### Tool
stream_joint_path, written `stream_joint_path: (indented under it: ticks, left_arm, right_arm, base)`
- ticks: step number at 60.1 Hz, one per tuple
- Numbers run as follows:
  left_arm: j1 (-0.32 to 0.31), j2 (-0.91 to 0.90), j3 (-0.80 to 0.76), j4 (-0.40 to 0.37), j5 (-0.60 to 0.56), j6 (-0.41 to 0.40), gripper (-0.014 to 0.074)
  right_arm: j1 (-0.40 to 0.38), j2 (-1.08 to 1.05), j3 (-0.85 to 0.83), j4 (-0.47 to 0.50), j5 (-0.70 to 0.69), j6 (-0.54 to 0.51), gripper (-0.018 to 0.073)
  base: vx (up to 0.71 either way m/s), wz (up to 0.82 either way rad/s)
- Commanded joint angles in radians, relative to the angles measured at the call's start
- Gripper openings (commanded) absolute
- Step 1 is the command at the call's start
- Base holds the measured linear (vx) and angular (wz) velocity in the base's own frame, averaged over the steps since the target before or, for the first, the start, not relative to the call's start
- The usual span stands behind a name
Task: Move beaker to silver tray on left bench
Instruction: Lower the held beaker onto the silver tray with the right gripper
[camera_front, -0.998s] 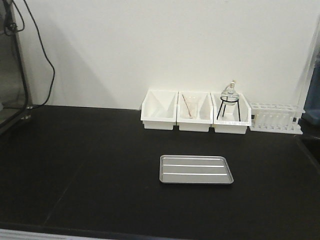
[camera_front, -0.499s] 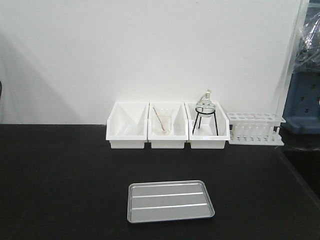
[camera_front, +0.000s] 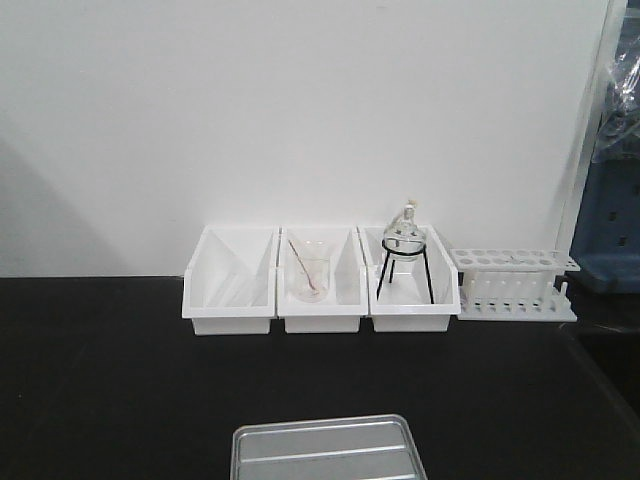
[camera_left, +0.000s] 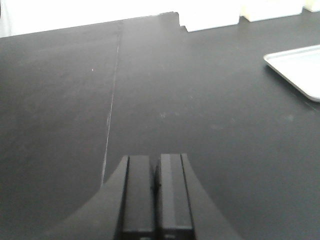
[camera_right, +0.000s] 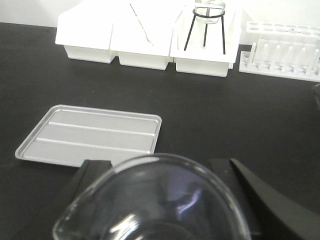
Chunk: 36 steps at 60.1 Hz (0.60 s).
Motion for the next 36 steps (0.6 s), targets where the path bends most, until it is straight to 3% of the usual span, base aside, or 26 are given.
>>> stream_joint_path:
  ticks: [1, 36]
  left_arm:
    - [-0.007, -0.007, 0.02, -0.003, -0.075, -0.002, 0.0001]
    - [-0.007, -0.007, 0.02, -0.003, -0.075, -0.002, 0.0001]
  right_arm:
    - [0.0, -0.002, -0.031, -0.024, -0.064, -0.004, -0.0011]
    - [0.0, -0.002, -0.031, -0.024, -0.064, -0.004, -0.0011]
  base:
    - [0.19, 0.04]
    - [0.09, 0.01]
